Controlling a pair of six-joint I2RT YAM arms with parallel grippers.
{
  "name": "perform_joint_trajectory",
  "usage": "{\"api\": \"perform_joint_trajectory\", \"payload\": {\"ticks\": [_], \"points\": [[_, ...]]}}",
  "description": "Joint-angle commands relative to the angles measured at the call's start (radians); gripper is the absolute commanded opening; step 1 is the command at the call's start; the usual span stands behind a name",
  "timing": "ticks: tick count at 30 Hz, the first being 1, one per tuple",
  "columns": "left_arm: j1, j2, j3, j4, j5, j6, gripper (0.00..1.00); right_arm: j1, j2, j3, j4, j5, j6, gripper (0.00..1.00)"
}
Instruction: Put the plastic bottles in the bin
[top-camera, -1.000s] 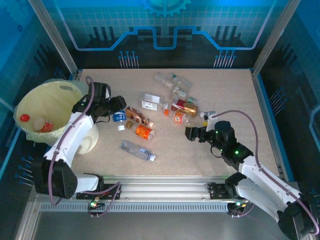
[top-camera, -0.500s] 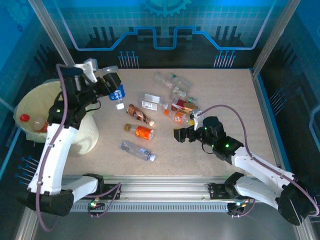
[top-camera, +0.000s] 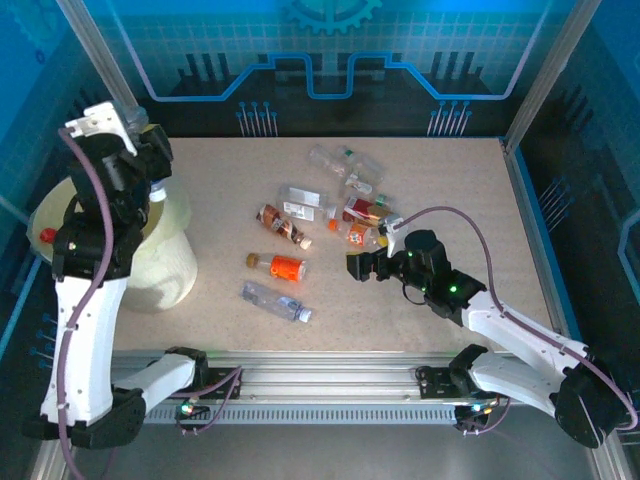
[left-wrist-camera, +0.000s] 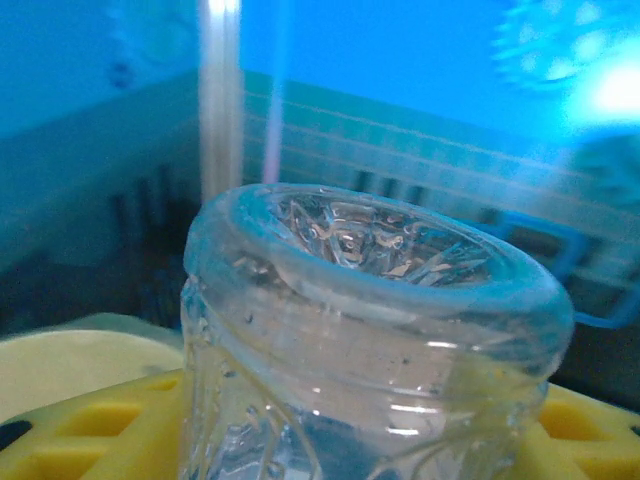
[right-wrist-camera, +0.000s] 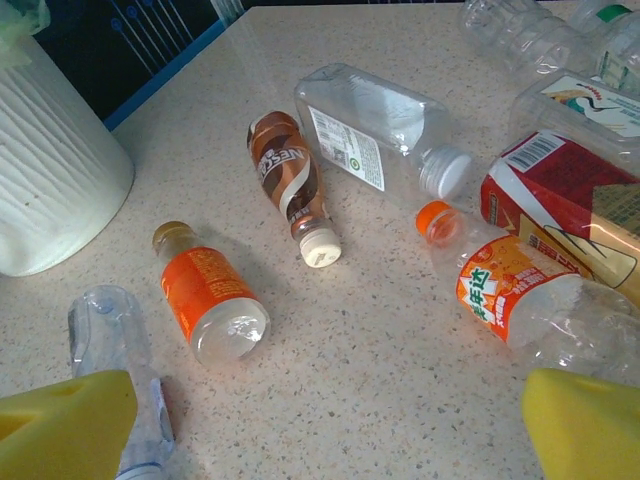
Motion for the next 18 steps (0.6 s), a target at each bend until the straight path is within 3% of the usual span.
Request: {"api": "perform_joint_trajectory", "payload": {"ticks": [1, 8, 13, 18], "points": [[0.034, 0.036, 0.001, -0.003, -0.263, 0.135, 0.6, 0.014, 0.001, 0.034, 0.0, 0.024, -0.01, 1.0], [0.243, 0.067, -0.044, -0.052, -0.112, 0.041, 0.6, 0.014, 0.017, 0.054, -0.013, 0.025, -0.016, 1.0], [0.416, 0.094, -0.013, -0.198, 0.191, -0.092, 0.62, 0.014, 0.039, 0.062, -0.016, 0.022, -0.021, 1.0], [0.48, 0.099, -0.065, -0.243, 0.234, -0.116, 0.62, 0.014, 0.067, 0.076, -0.017, 0.013, -0.016, 1.0]]}}
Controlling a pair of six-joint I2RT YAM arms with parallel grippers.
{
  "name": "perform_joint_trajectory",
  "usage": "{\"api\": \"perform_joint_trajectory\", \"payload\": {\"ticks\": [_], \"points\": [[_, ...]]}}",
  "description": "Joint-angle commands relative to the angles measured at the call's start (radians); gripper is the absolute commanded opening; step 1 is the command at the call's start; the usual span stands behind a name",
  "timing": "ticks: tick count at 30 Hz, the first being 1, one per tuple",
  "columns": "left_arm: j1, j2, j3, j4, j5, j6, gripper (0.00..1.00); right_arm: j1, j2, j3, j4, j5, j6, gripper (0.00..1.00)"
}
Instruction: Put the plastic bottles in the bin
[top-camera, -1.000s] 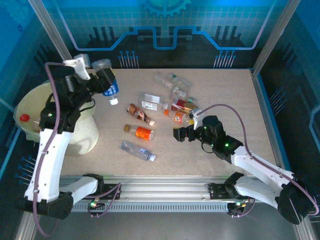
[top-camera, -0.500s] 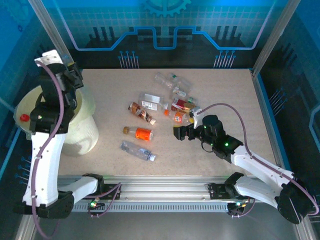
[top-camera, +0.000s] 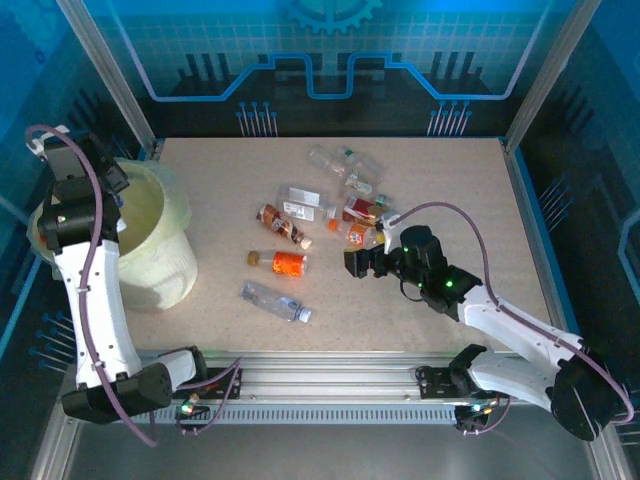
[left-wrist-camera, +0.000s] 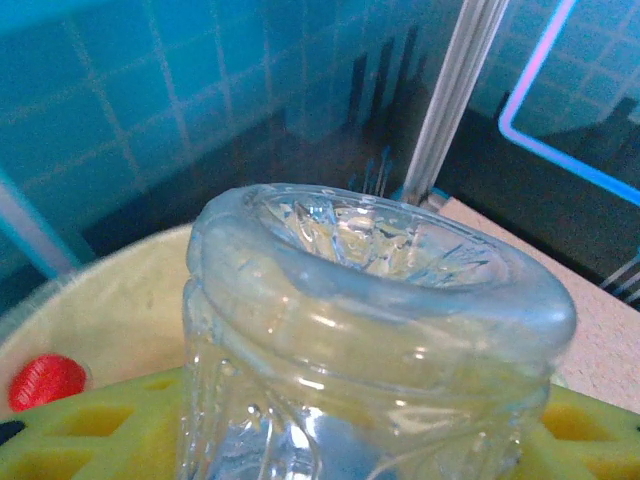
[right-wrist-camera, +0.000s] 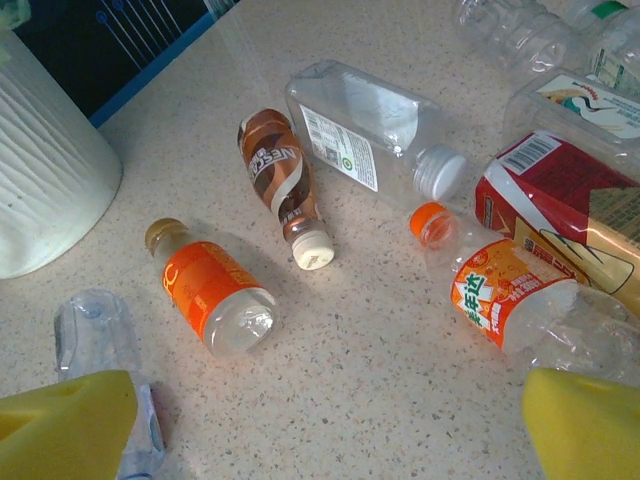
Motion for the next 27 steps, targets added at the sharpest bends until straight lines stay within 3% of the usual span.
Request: {"api": "perform_joint_trajectory", "payload": {"ticks": [1, 6, 17, 27], "points": [[0.047, 0.012, -0.024, -0.079, 0.111, -0.055, 0.62, 0.014, 0.019, 0.042, -0.008, 0.003, -0.014, 1.0], [0.074, 0.051, -0.038, -0.158, 0.213, -0.063, 0.63, 0.014, 0.041, 0.057, -0.015, 0.008, -0.017, 1.0], [0.073, 0.077, -0.028, -0.166, 0.248, -0.096, 0.71, 0.014, 0.077, 0.09, -0.04, 0.009, -0.005, 1.0], [0.039, 0.054, -0.02, -0.131, 0.307, -0.124, 0.82, 0.009, 0.062, 0.075, -0.088, 0.144, 0.036, 1.0]]}}
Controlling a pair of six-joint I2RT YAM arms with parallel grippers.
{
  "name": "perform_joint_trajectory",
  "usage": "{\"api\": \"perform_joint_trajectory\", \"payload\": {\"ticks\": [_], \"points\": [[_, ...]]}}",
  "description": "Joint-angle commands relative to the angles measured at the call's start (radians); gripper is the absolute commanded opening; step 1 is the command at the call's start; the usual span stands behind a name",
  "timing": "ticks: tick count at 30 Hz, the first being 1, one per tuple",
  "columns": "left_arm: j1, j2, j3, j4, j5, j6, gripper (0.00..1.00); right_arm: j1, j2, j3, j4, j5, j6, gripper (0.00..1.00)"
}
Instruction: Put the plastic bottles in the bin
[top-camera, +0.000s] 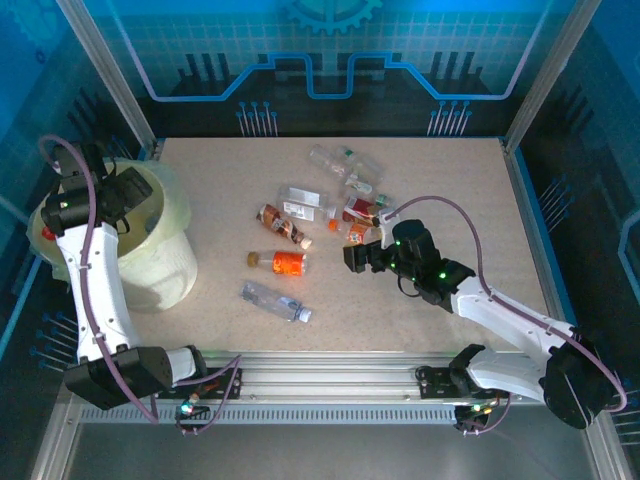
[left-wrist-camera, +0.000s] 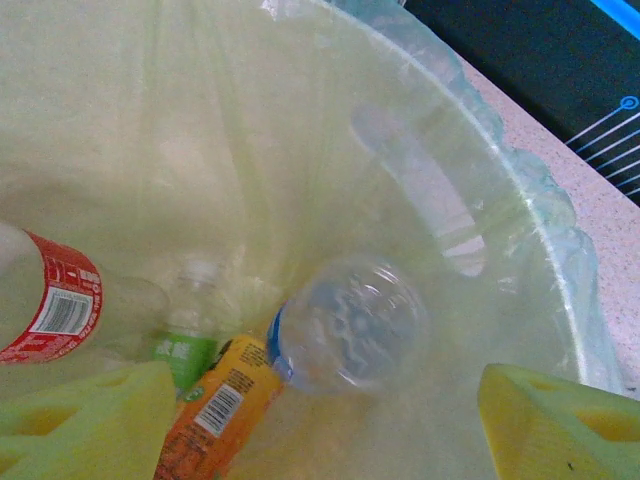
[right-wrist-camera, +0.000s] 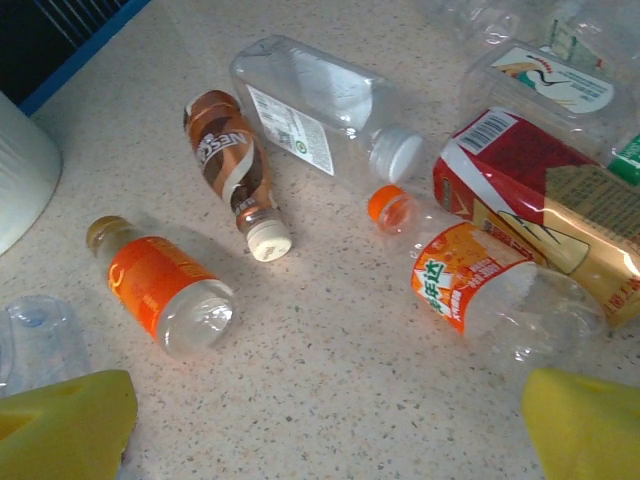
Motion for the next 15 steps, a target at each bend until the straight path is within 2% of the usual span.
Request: {"api": "perform_joint_trajectory", "payload": {"ticks": [1, 7, 15], "points": [[-0.028, -0.028, 0.029, 0.023, 0.041, -0.017, 0.83, 0.006, -0.01, 0.015, -0.025, 0.067, 0.028, 1.0], [-0.107, -0.068, 0.05, 0.064, 0.111, -0.019, 0.89, -0.053, -0.005, 0.006, -0.053, 0.073, 0.036, 1.0], [-0.219, -0.131, 0.017, 0.227, 0.296, -0.053, 0.99, -0.253, 0.053, 0.04, -0.122, -0.081, -0.02, 1.0]]}}
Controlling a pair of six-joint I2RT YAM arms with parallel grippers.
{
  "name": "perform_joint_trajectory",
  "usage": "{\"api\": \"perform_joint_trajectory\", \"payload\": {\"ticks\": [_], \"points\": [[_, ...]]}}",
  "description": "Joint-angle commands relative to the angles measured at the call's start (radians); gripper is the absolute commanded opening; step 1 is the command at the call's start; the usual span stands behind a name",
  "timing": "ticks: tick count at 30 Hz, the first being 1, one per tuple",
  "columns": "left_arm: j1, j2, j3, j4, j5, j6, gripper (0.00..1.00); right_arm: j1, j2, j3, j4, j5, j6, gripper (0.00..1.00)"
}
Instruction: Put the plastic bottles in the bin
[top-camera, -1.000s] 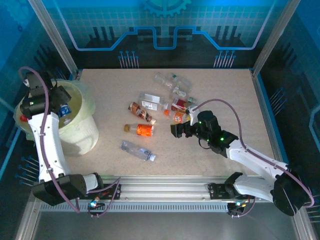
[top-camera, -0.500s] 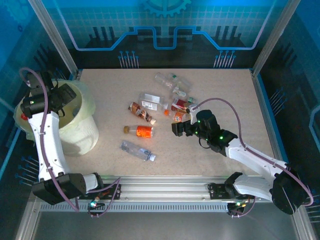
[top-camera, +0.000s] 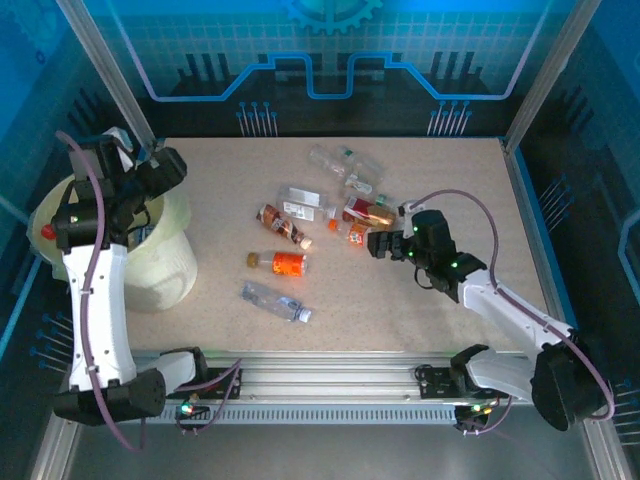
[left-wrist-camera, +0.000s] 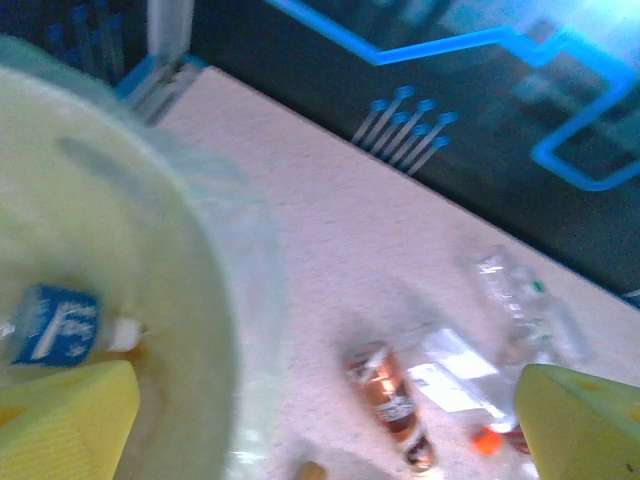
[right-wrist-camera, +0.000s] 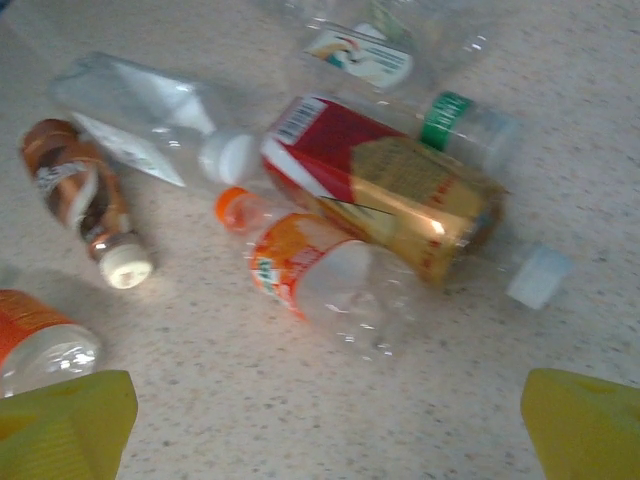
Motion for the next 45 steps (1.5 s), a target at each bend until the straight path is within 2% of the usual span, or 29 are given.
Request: {"api": "perform_joint_trajectory", "payload": {"ticks": [1, 5, 10, 20, 29, 35, 37, 40, 45], "points": [[-0.032, -0.037, -0.015, 0.13, 0.154, -0.041, 0.99, -0.054, 0.046, 0.045, -0.055, -0.105, -0.068, 1.0], [-0.059, -0.048, -0.066, 0.239, 0.301, -0.095, 0.99, -0.067, 0.138, 0.107, -0.093, -0.275, -0.214, 1.0], [-0.087, -0.05, -0.126, 0.318, 0.403, -0.129, 0.99, -0.042, 0.273, 0.193, -0.144, -0.319, -0.325, 0.97], [-0.089, -0.089, -0.207, 0.354, 0.406, -0.143, 0.99, -0.002, 0.539, 0.408, -0.255, -0.209, -0.407, 0.96], [-0.09, -0.081, -0.227, 0.341, 0.45, -0.136, 0.99, 0.056, 0.659, 0.506, -0.378, -0.138, -0.39, 0.96], [-0.092, -0.08, -0.255, 0.36, 0.47, -0.147, 0.99, 0.086, 0.708, 0.523, -0.385, -0.074, -0.345, 0.94], [-0.092, -0.081, -0.258, 0.365, 0.479, -0.149, 0.99, 0.101, 0.718, 0.52, -0.382, -0.059, -0.337, 0.93], [-0.094, -0.08, -0.267, 0.371, 0.488, -0.154, 0.99, 0.124, 0.73, 0.513, -0.364, -0.047, -0.337, 0.83], [-0.11, -0.076, -0.315, 0.412, 0.486, -0.189, 0.99, 0.148, 0.742, 0.52, -0.352, 0.034, -0.321, 0.74]]}}
